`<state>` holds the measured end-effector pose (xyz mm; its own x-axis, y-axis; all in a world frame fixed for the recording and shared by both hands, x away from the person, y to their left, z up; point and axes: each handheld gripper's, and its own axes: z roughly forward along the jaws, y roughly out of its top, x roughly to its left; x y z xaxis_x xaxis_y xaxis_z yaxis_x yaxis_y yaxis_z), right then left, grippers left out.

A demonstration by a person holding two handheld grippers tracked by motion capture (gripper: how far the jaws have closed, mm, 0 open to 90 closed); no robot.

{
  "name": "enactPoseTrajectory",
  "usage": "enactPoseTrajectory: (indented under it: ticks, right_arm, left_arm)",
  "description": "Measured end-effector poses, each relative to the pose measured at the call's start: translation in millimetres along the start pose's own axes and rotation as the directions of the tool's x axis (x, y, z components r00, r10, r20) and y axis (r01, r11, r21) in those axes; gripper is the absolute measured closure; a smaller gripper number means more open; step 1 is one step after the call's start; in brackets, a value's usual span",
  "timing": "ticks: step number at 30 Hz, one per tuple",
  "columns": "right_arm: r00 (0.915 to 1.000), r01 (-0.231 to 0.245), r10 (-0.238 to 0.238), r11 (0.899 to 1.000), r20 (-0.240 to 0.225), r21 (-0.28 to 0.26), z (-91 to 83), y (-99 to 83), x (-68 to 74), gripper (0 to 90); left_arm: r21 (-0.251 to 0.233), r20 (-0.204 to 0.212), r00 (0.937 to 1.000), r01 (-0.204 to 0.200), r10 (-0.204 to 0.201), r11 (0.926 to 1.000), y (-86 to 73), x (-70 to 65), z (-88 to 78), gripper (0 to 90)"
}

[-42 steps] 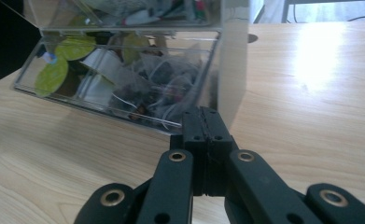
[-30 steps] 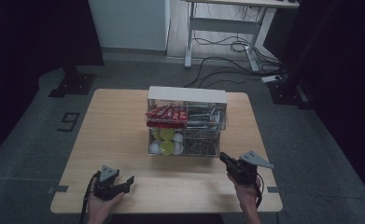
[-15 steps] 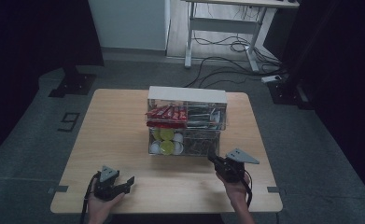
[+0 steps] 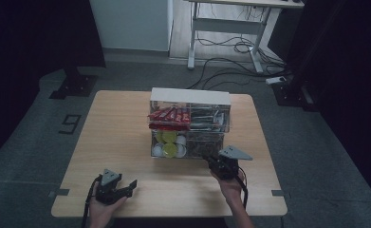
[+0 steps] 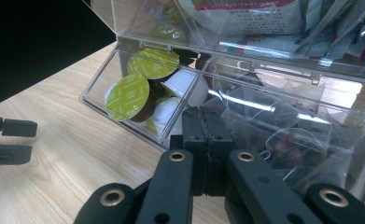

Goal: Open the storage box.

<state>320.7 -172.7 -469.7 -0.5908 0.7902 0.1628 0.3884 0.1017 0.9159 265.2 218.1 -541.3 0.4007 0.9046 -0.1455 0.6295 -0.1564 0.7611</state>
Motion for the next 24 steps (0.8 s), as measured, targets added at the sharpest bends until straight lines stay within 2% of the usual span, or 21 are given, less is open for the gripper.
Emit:
enactPoseTrajectory:
  ticks: [8, 17, 24]
  right_arm:
    - [0.9997, -0.021, 0.021, 1.000, -0.014, 0.020, 9.9, -4.5, -1.2, 89.5]
    - [0.9988, -0.025, 0.027, 0.998, -0.041, 0.049, 16.0, -14.0, 7.6, 89.4]
    - [0.9988, -0.033, 0.036, 0.996, -0.034, 0.086, 23.1, -24.8, 6.6, 89.4]
  left_arm:
    - [0.005, 0.001, 1.0000, -0.003, 0.003, 1.0000, -0.7, -1.0, 1.0, 29.2]
    - [-0.003, 0.001, 1.0000, -0.002, 0.002, 1.0000, -0.4, -0.3, -1.0, 29.2]
    - [-0.001, 0.003, 1.0000, -0.004, 0.004, 1.0000, -0.6, -0.3, -0.7, 29.2]
